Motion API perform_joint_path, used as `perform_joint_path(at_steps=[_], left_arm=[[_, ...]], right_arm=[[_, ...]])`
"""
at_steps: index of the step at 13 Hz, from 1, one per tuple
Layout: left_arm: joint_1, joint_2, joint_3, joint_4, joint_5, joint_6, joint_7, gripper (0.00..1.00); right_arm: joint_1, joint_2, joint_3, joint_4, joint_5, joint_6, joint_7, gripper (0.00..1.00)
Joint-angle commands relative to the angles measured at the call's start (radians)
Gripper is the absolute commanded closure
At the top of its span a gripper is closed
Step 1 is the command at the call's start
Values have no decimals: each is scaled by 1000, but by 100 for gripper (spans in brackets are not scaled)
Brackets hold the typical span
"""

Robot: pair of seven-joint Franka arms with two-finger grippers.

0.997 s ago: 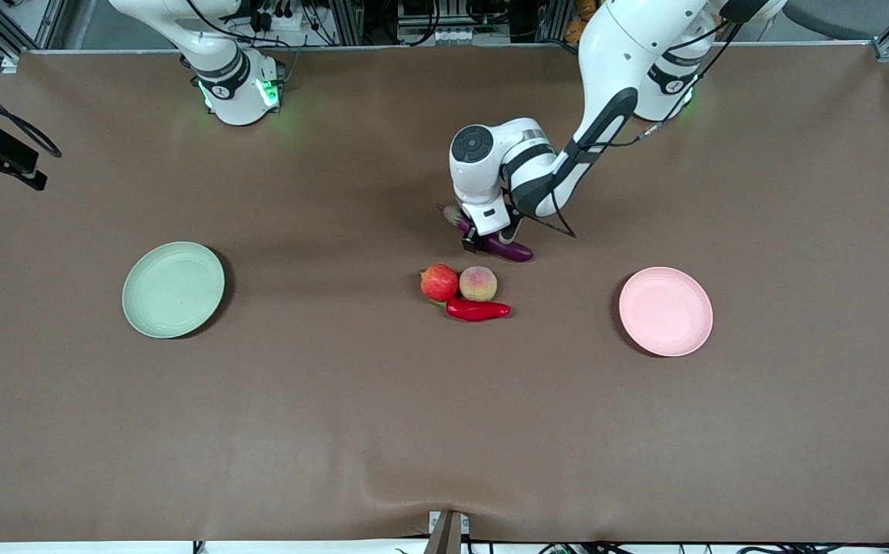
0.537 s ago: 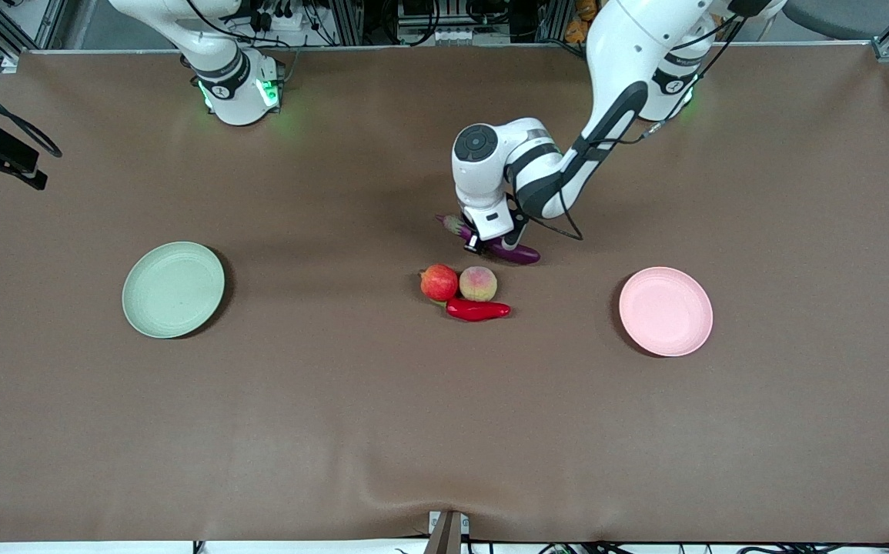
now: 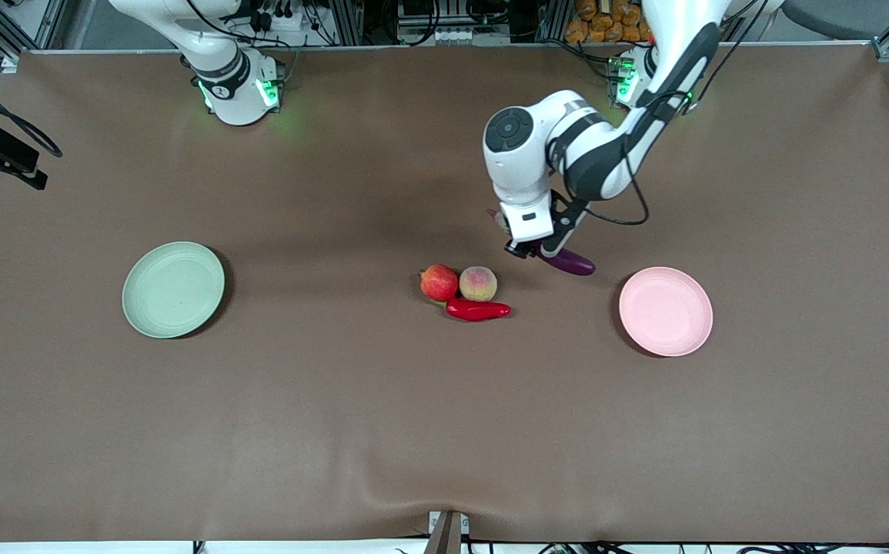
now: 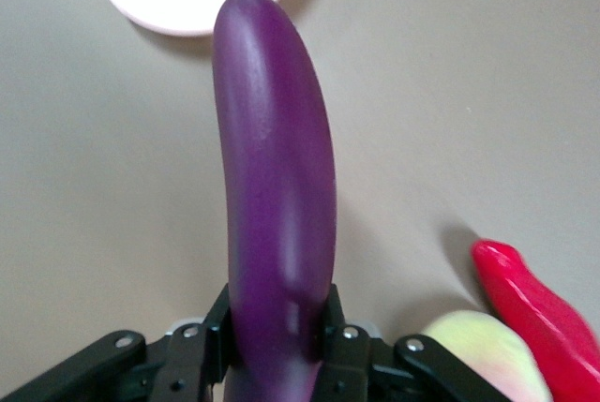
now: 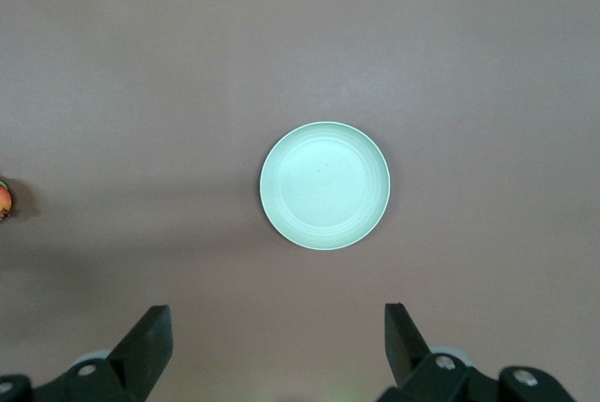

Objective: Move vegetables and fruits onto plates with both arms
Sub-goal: 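Carry the eggplant with the left gripper while the right gripper reaches out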

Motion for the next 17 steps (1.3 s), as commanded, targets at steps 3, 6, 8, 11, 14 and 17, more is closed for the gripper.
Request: perform_joint_path(at_steps=[3,6,8,11,14,17], left_arm=[[296,-47,-110,-18,-13,-75,413,100],[395,-41,-125,-17,-47,-83,659,100],[449,-43,-125,-15,-50,-86,802,100],[525,-29,-125,-15,-53,-112,1070,100],[587,-29,-125,-17,-91,-115,1270,100],[636,-9,-124,-17,-91,-115,1440,100]], right_arm=[[-3,-16,5,-10,-7,-4,6,0],[-2,14,5,-1,-7,5,2,0],[22,25,8,-3,-7,-1,2,0],[108,71,10,2,-10,10,14,0],[187,164,10,20,23,96,17,0],[220,260,8,20,125,188,130,0]])
